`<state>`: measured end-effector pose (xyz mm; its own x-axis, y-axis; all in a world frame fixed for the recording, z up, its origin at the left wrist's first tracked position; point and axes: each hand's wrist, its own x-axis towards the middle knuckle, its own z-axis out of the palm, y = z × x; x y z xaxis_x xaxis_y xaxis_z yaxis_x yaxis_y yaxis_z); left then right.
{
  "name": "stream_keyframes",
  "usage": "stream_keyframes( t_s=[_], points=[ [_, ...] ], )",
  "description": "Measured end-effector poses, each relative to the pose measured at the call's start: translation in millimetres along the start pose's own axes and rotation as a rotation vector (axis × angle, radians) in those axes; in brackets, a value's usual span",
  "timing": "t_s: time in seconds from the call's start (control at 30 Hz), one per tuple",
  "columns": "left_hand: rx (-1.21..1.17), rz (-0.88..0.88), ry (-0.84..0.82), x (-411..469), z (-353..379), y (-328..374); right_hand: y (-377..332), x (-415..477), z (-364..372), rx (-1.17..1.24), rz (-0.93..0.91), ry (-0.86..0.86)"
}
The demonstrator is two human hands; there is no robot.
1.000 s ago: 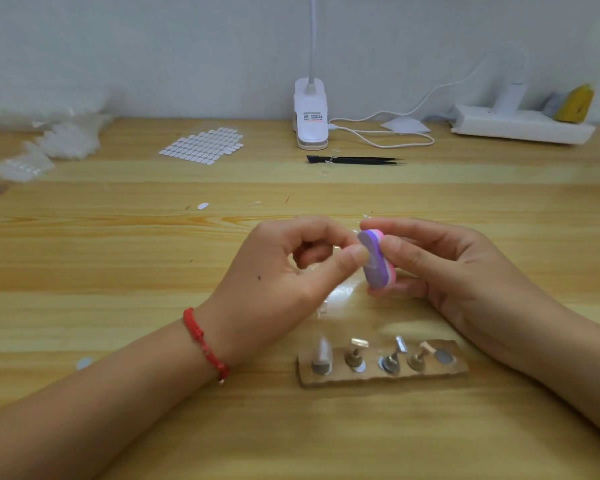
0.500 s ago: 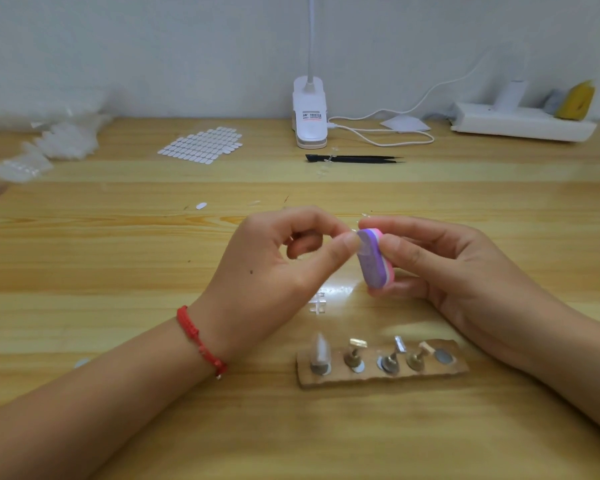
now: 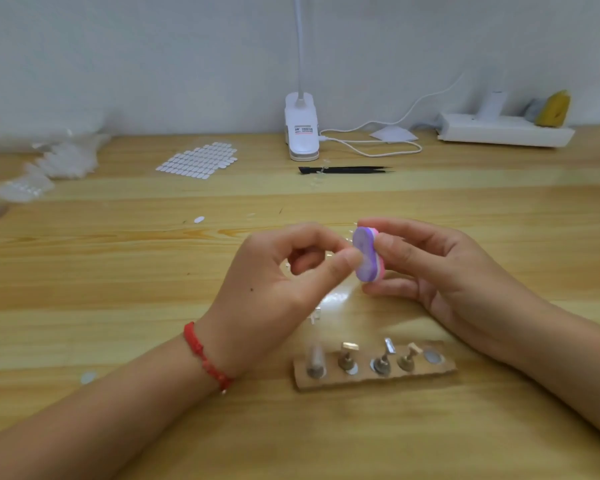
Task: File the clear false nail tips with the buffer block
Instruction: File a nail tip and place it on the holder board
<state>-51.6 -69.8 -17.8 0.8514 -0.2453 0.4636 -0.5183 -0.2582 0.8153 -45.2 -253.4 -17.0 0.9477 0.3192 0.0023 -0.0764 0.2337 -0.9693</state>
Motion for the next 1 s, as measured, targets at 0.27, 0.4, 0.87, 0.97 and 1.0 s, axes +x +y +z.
stream_keyframes(
  t_s=[0.27,0.4,0.87,0.97,1.0],
  points=[
    [-0.083,-0.074,0.048,-0.7,-2.7,1.6,-3.1,-2.4,1.8,-0.09,0.015,-0.059],
    [-0.101,-0.112,0.09,2.8,-3.4,-2.1,-2.5,-0.7,1.2,-0.111,0.015,-0.062],
    [-0.114,-0.146,0.059,1.8,-4.5,-3.7,-1.5,-1.9,1.4,-0.118,0.014,-0.013],
    [-0.133,-0.151,0.04,1.8,-5.1,-5.6,-1.3,-0.7,0.9,-0.084,0.011,-0.007],
    [-0.141,-0.15,0.031,1.5,-5.4,-5.3,-1.5,-0.4,0.9,-0.072,0.01,-0.004]
  ],
)
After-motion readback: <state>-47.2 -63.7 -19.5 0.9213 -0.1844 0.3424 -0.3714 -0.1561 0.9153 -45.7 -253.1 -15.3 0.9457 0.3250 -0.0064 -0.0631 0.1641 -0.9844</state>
